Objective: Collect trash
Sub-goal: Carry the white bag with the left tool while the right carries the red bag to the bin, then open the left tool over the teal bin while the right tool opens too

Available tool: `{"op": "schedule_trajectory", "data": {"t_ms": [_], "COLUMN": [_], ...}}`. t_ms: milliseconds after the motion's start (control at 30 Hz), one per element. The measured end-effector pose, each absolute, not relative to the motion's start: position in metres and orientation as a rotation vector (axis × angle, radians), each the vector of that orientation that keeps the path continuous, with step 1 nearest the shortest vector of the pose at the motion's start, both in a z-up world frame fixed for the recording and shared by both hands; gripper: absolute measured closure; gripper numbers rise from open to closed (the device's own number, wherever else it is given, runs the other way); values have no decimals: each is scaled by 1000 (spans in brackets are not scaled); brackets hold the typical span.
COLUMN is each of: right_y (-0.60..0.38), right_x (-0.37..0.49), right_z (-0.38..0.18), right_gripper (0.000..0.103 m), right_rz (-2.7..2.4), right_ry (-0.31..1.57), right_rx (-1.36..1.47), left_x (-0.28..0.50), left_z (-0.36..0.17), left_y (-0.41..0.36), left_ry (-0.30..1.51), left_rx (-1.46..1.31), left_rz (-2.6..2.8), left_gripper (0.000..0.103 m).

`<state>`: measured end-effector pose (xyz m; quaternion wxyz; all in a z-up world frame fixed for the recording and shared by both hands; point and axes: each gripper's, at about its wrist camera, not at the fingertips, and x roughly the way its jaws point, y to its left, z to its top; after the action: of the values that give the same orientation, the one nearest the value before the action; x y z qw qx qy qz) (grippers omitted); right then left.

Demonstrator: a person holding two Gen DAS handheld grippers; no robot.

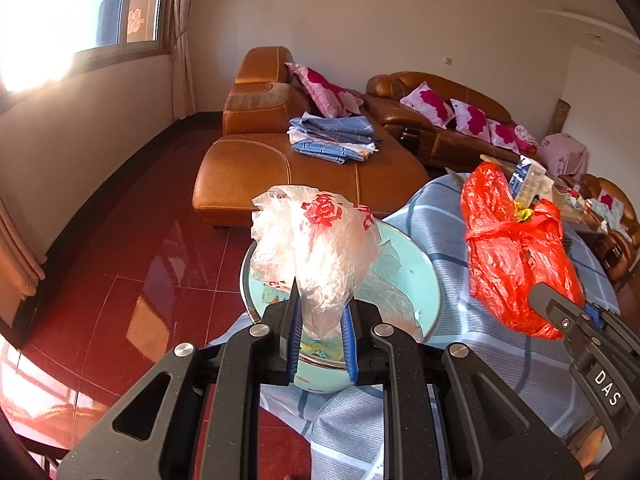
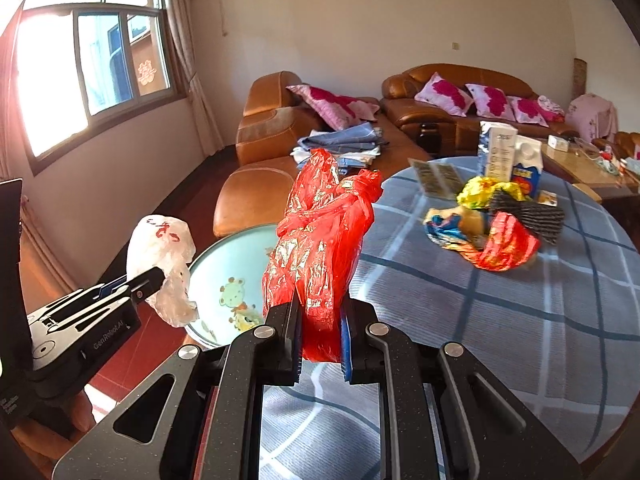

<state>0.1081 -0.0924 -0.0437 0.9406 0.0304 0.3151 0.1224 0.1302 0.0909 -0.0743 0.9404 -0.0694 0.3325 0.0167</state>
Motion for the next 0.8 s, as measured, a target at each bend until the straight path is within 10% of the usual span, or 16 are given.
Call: {"op": "schedule_trajectory", "data": {"t_ms": [800], "right_y": [-51], "right_x": [175], "right_z": [-92], "right_gripper": [88], "right_rz": [325], "right_ry": [791], "right_rx": [-36], "left_x": [186], "left_z": [-115], "left_y": [99], "left_ry": [800], "left_rx": [-133], "left_rz": [48], "left_gripper": [86]}}
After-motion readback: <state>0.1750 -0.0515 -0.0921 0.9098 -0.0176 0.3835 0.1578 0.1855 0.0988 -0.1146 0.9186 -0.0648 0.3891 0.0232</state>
